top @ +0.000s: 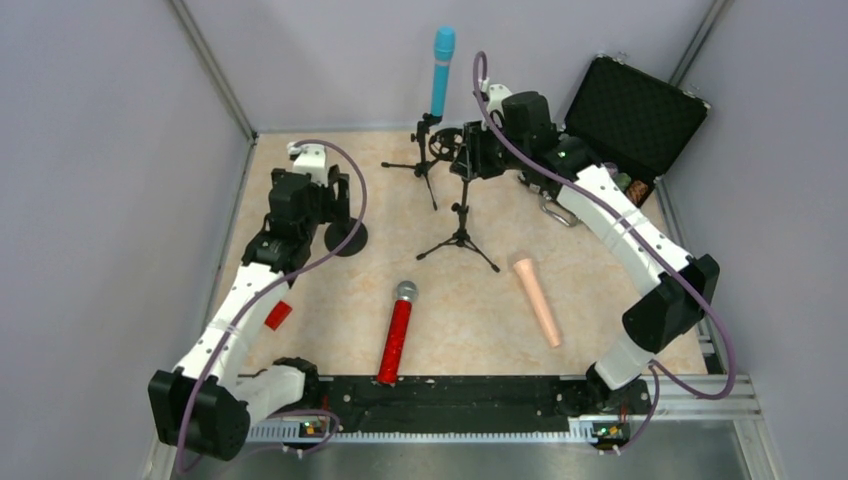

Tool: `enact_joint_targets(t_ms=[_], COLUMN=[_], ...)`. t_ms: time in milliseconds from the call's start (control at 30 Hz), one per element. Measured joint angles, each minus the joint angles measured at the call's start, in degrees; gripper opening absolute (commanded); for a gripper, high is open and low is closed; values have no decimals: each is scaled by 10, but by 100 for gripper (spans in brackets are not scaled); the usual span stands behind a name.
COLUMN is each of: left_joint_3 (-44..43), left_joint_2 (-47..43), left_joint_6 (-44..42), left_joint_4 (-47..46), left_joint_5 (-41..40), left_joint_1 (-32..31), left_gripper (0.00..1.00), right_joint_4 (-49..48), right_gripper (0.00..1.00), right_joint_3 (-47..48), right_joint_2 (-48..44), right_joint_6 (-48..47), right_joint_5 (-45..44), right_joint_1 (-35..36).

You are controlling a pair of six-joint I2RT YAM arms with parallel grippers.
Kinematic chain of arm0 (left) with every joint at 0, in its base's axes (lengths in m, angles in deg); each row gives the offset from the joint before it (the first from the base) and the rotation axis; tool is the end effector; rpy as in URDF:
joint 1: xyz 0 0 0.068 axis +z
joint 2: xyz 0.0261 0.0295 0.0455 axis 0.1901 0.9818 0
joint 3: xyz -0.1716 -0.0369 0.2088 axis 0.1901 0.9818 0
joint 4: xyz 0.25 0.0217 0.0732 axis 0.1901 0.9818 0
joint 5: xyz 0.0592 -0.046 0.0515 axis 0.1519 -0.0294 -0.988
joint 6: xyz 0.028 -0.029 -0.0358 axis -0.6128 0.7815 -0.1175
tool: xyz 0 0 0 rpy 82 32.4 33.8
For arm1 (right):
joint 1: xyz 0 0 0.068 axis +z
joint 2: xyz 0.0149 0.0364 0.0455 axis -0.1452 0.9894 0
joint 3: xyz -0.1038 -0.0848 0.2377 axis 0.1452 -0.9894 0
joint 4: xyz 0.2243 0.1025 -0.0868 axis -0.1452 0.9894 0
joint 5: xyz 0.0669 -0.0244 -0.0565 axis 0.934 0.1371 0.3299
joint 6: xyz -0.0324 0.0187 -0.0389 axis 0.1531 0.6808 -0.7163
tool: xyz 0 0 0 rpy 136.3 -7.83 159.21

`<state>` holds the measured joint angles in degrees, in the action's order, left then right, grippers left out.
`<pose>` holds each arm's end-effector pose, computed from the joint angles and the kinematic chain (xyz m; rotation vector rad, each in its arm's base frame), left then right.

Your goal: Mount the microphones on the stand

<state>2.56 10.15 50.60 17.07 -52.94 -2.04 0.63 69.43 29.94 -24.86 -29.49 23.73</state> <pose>0.2464 -0.0490 0.3271 0.0909 1.9249 0.0675 0.3094 0.2021 0.4029 -0.4501 2.1469 0.6789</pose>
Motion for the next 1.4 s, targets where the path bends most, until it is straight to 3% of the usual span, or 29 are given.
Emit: enact_joint_targets(t_ms=[400,567,700,833,1100,1400], left_joint_3=[-23,-23,-18,-14,4,63], left_joint_2=[-70,-92,-115,-123,-112,-113], left_joint_6=[-5,-2,13,32,85,163], left_joint_4=[11,12,-4,-19,-20,-22], left_joint_5=[6,39,89,158,257,304], left_joint_1=[2,2,2,2,2,2], left_gripper=[99,98,97,97,97,95], right_joint_4=[-75,-69,-89,-97,-112,-170], right_gripper=[1,19,51,70,84,96], right_joint_3=[-136,-199,-217,-237,-251,-317], right_joint_2=[-14,-14,-26,-42,-72,-131], right_joint_6=[7,3,1,1,11,52], right_joint_5=[-58,-82,-88,-94,-78,31], right_joint_1=[18,31,34,35,35,-8])
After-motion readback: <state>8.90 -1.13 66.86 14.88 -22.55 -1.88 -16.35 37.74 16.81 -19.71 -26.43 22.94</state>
